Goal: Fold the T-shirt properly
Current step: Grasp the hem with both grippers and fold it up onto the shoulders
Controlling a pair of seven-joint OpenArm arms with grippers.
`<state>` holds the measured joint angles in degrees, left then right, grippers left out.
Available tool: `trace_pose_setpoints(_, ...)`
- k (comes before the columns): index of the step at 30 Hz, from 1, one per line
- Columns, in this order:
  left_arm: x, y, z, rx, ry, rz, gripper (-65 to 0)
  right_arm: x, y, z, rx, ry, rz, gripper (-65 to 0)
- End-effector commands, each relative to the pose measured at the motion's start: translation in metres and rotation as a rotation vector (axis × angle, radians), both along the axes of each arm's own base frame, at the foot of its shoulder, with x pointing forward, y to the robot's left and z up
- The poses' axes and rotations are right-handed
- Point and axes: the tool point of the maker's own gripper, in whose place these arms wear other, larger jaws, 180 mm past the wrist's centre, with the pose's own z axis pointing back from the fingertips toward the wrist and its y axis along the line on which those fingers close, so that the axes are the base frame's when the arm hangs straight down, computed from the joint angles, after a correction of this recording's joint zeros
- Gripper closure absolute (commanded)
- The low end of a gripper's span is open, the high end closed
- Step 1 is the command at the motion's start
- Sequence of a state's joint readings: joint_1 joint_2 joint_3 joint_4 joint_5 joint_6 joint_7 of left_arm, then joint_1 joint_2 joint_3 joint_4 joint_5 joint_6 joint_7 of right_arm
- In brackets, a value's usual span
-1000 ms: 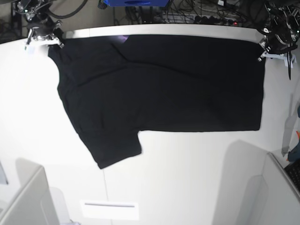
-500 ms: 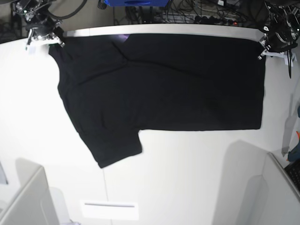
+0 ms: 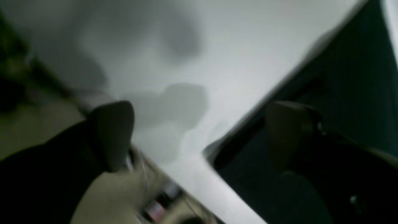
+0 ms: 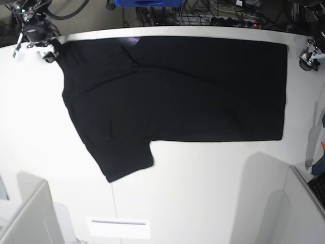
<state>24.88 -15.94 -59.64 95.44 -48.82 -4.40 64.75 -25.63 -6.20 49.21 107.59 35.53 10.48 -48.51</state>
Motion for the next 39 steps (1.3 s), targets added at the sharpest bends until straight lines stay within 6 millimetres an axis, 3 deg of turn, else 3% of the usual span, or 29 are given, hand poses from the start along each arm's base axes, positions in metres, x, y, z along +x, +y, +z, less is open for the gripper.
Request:
trace_pose_setpoints(1, 0.017, 0.001, 0.023, 0.056, -0.059, -0.058, -59.4, 0.032, -0.007, 0.027, -0.055, -0.109, 0.037, -29.3)
trace_pose_setpoints(6, 0.048, -0.009, 0.064, 0.162, -0.160, -0.140, -39.0, 0.129, 0.035, 0.059, -0.055, -0.197, 0.333, -29.3)
trace_pose_setpoints(9, 0.055, -0.008, 0.068, 0.164, -0.179, -0.142, -21.6, 0.183, 0.060, 0.072, -0.013, -0.239, 0.430, -29.3)
trace_pose_setpoints(12, 0.057, -0.009, 0.069, 0.164, -0.186, -0.143, -2.8, 0.231, 0.070, 0.072, 0.012, -0.242, 0.457, -29.3)
trace_pose_setpoints(13, 0.059, -0.009, 0.070, 0.165, -0.192, -0.142, 0.0, 0.244, 0.072, 0.068, 0.009, -0.218, 0.468, -29.4)
trace_pose_setpoints(17, 0.060, -0.009, 0.071, 0.164, -0.195, -0.143, 0.0, 0.294, 0.087, 0.041, -0.036, -0.086, 0.531, -36.8)
trace_pose_setpoints(20, 0.059, -0.008, 0.070, 0.165, -0.188, -0.144, 0.0, 0.323, 0.093, 0.020, -0.083, -0.042, 0.553, -38.0)
trace_pose_setpoints(26, 0.052, -0.008, 0.066, 0.164, -0.165, -0.146, 0.0, 0.343, 0.102, -0.015, -0.096, 0.024, 0.583, -37.8)
trace_pose_setpoints(33, 0.049, -0.006, 0.065, 0.178, -0.146, -0.141, 0.0, 0.331, 0.120, -0.033, -0.166, 0.077, 0.689, -36.6)
trace_pose_setpoints(35, 0.045, 0.001, 0.062, 0.213, -0.110, -0.132, 0.0, 0.330, 0.135, -0.034, -0.163, 0.066, 0.715, -31.8)
trace_pose_setpoints(39, 0.052, -0.001, 0.056, 0.247, -0.067, -0.156, 0.0, 0.328, 0.137, -0.035, -0.166, 0.055, 0.710, -15.2)
